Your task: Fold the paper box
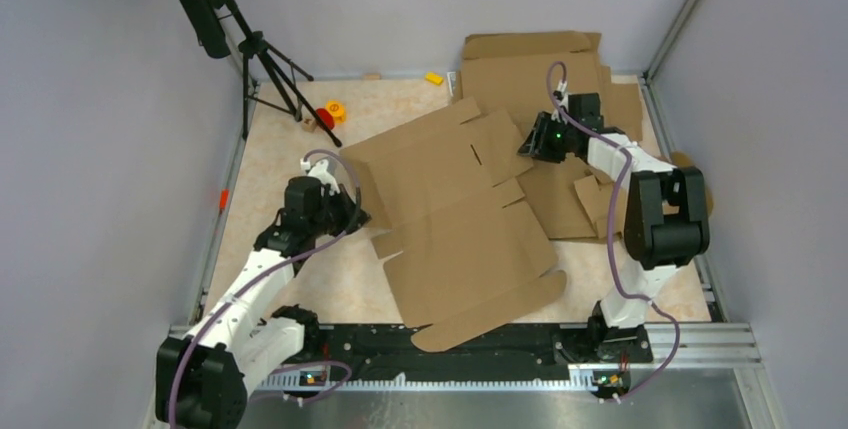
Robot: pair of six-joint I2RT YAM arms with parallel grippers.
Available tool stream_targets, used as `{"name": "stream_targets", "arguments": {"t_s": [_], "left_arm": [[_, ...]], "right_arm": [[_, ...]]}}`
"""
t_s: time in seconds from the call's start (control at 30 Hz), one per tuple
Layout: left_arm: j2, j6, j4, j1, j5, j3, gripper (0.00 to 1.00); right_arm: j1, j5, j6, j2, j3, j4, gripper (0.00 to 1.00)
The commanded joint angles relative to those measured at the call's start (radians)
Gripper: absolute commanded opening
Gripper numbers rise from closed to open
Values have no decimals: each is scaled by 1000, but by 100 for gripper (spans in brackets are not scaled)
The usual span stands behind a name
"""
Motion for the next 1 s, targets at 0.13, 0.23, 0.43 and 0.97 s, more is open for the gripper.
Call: {"name": "stream_targets", "arguments": {"t_s": [0.13,0.23,0.43,0.97], "left_arm": [[-27,-5,89,-6,76,-4,0],[-31,-18,91,-6,78,-11,0],[-30,-110,85,-6,79,-27,1],[-88,-373,93,-309,70,-41,2]], "right_arm": [[0,-98,4,-118,-38,49,16],[1,-122,-8,-136,-15,29,6],[2,-111,-20,-112,147,-46,0],[150,-96,-81,163,619,-250,0]]}}
